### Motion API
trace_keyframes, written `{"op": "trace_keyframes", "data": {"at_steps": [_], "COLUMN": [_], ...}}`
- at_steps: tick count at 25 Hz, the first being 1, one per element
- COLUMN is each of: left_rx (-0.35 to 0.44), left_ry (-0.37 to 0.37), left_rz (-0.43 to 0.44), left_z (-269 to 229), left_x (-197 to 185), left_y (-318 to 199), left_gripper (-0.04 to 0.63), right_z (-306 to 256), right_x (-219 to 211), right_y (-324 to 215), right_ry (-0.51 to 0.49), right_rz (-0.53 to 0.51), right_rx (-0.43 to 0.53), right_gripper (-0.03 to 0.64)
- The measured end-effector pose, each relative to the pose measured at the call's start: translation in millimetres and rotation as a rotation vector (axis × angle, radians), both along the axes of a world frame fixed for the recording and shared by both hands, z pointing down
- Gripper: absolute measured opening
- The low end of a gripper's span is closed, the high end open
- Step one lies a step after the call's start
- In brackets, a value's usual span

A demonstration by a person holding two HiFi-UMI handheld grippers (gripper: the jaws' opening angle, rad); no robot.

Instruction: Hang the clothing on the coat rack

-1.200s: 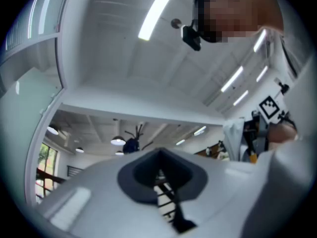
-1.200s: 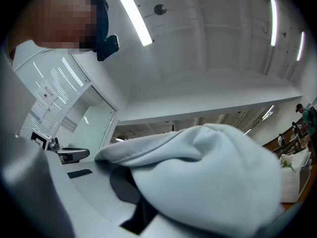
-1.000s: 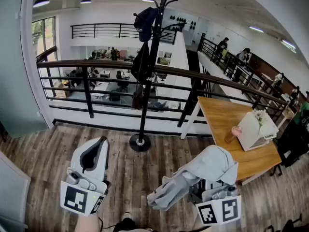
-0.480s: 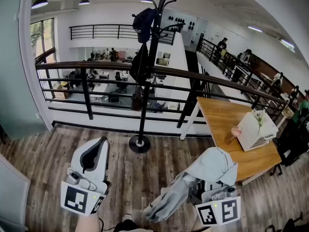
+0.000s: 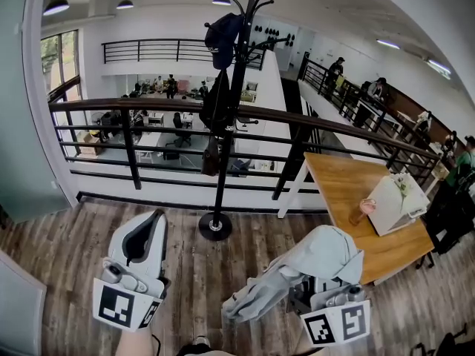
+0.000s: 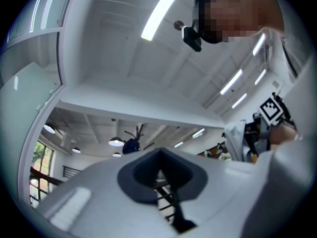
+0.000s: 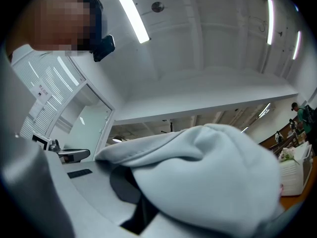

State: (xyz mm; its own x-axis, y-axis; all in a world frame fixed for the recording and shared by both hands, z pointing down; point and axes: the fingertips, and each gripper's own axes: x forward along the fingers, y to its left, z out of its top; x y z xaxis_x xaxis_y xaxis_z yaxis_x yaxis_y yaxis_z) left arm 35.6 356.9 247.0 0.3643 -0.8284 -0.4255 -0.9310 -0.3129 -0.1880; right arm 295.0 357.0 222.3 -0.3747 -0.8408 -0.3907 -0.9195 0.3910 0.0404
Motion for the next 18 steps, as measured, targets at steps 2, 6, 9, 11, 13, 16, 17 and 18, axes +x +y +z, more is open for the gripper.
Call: {"op": "trace_keyframes", "data": {"at_steps": [2,6,9,11,13,16,17,18], "left_rx": [0.003,0.005,0.002,-0.003,-0.008,-0.014,-0.016,-0.016], "left_ry": [0.0,0.0,0.002,0.002,0.001,0.002,0.003,0.003], "left_rz": [0.007,0.02,0.03,0.035,0.035,0.028,0.024,0.019], "left_z": [1,3,6,8,9,12,13,14], "left_x": [-7,-23,-32,-36,-40,-47,-50,-52], "left_y": [-8,-22,-34,-43,-53,-68,-73,-79], "left_gripper": [0.006,0.006,0.006,0.006,0.006,0.006,0.006,0.006], "right_z": [0,1,2,2,4,7,8,9], "right_x": [-7,-19,-26,-28,-31,-37,-39,-41], "right_y": [-7,-18,-28,-36,-46,-64,-70,-76], "right_ry": [-0.004,-0.016,-0.02,-0.02,-0.019,-0.017,-0.015,-0.013], "right_rz": [0.007,0.026,0.04,0.048,0.053,0.053,0.051,0.047], "right_rx": [0.004,0.005,0.004,0.001,-0.005,-0.016,-0.019,-0.021], "right_gripper": [0.012,0.011,0.012,0.012,0.012,0.012,0.012,0.012]}}
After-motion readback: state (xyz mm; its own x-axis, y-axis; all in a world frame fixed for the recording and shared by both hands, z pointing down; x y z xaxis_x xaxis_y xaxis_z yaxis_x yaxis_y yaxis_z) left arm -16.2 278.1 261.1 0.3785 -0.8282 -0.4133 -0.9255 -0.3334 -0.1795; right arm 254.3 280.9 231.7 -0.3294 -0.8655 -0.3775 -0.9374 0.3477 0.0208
